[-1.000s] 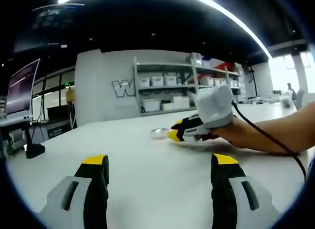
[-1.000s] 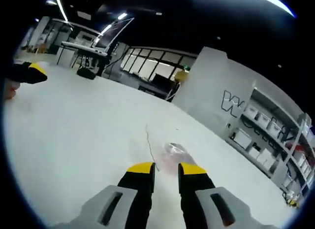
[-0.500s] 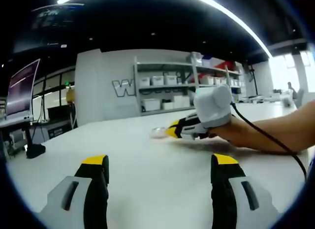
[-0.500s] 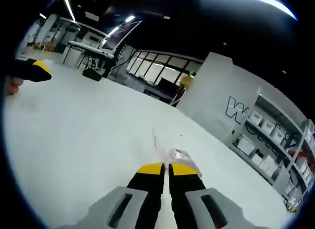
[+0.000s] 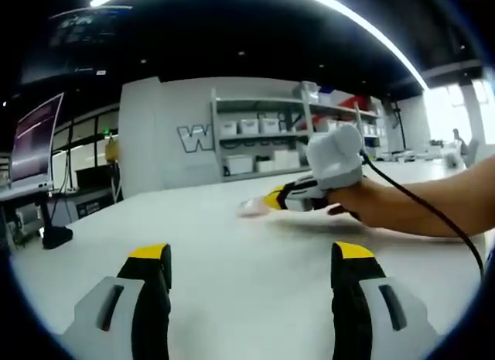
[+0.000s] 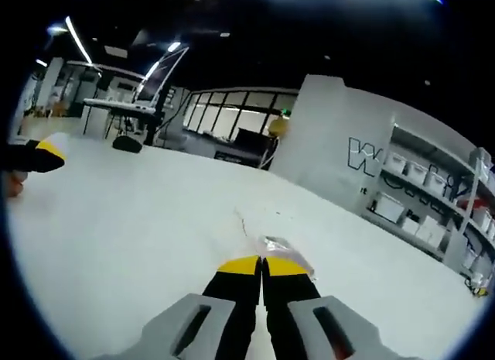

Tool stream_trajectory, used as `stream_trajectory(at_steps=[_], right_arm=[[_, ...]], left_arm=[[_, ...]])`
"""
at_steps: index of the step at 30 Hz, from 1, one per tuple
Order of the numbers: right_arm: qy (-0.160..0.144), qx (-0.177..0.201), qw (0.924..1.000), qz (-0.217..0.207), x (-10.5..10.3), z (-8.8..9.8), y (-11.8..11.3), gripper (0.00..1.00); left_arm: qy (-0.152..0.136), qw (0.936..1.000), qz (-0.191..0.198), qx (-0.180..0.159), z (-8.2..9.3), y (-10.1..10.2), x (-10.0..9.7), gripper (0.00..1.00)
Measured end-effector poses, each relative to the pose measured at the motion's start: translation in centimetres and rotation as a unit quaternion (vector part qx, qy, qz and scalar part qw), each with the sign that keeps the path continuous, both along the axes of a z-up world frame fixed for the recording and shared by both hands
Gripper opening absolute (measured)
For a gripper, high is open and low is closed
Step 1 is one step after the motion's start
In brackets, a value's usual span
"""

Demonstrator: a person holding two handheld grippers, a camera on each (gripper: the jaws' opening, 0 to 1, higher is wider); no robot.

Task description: Open the resealable bag by pulling the two sides of the seal apart until the entire bag opening is separated and visibly accessible.

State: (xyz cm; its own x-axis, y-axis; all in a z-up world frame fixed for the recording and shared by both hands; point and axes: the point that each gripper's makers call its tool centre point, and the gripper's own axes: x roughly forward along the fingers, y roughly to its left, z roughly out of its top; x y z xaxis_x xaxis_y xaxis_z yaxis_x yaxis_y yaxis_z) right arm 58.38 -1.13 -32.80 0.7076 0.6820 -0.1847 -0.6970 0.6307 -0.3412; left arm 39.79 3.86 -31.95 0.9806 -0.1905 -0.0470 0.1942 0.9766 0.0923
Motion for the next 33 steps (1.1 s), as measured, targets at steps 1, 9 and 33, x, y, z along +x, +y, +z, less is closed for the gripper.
stream_trajectory(at_steps=[1, 9, 33], right_arm=[[-0.001, 0.000, 1.0000, 0.003, -0.1, 0.1, 0.2, 0.00], [0.004, 0.012, 0.9999, 0.003, 0.2, 0.9, 0.3, 0.00], [-0.008, 0.046, 0.9989, -0.006, 1.6, 4.4, 0.4, 0.00]], left_arm=[[0.000, 1.0000, 0.000, 0.000, 0.0, 0.0, 0.0, 0.84], [-0.001, 1.0000, -0.001, -0.001, 0.0, -0.1, 0.0, 0.84], [-0.001, 1.0000, 0.000, -0.001, -0.1, 0.1, 0.0, 0.84]])
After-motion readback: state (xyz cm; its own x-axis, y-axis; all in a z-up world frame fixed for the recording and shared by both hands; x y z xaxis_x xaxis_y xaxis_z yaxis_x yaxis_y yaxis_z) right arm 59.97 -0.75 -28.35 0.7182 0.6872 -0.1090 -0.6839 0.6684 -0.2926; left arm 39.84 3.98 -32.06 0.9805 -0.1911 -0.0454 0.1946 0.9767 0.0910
